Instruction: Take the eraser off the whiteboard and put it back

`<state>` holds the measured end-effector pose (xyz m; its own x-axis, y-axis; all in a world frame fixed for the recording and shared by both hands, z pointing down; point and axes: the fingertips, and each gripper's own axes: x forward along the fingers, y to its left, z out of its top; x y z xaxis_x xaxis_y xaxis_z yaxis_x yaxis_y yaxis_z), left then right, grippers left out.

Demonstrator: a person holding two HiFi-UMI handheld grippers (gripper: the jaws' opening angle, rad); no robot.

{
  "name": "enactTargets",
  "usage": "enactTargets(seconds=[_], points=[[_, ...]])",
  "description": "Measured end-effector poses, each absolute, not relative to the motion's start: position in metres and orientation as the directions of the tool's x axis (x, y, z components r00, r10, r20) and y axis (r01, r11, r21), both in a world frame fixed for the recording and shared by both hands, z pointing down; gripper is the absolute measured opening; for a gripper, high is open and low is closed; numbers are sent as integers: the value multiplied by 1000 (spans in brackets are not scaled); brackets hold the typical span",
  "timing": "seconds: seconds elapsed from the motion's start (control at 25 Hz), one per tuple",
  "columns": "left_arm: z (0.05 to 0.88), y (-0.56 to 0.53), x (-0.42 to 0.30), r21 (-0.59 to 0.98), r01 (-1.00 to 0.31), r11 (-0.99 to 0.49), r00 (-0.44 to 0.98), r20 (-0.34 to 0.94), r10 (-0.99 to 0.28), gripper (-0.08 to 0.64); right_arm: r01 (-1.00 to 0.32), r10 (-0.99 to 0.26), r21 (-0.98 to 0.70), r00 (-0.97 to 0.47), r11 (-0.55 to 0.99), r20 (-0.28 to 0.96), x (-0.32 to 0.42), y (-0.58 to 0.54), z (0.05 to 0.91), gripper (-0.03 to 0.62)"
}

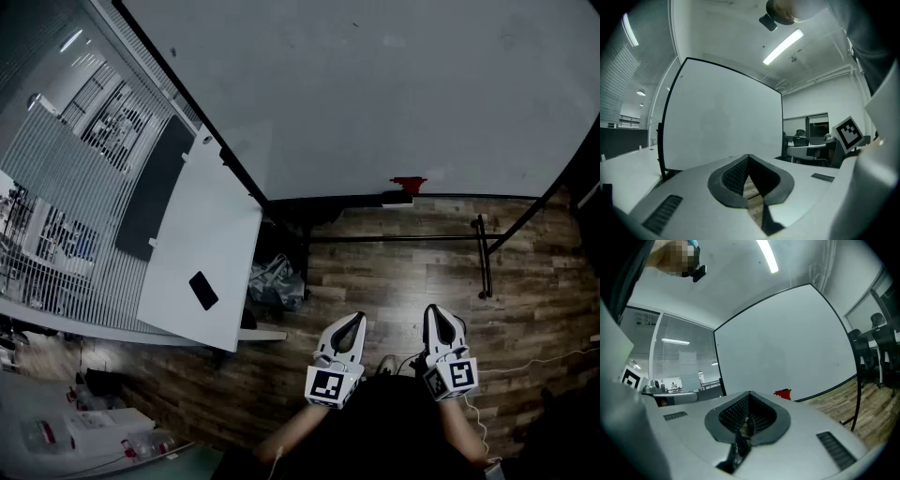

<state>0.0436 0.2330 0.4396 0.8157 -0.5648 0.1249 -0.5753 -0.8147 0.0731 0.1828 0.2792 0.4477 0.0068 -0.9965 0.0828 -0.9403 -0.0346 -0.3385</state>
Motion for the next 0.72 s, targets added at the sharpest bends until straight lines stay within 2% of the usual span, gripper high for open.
enactTargets(seconds=[0.72], points=[[453,259,57,58,-630,-774,771,166,-615,6,-951,-994,-304,-78,50,79,192,300,460,15]])
